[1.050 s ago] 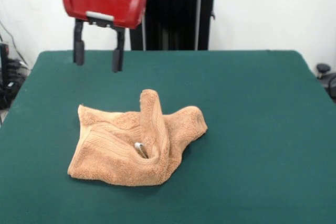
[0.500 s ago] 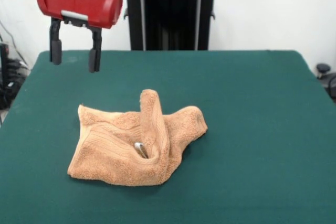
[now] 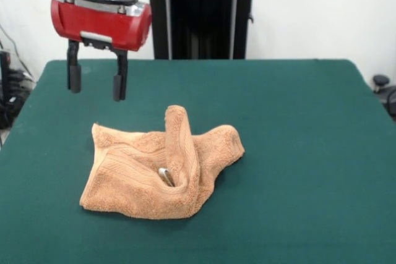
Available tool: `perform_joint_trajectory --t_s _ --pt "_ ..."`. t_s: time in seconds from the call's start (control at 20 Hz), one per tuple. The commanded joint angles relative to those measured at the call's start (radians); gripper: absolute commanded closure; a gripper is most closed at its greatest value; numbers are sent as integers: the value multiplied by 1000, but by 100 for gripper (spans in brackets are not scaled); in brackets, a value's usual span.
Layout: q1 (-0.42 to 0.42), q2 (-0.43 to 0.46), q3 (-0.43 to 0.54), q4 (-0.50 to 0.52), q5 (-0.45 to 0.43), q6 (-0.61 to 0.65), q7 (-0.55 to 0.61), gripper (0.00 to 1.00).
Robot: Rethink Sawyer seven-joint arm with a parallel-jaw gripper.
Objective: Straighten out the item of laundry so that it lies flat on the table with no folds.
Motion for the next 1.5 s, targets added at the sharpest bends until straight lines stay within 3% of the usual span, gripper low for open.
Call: perform_joint_trajectory --t_s 0.05,0.85,1.5 --pt "7 113 140 23 -53 51 -45 0" --pt "-59 205 165 -34 -68 -12 -60 0" --pt "-93 200 186 -6 -85 -26 -80 0"
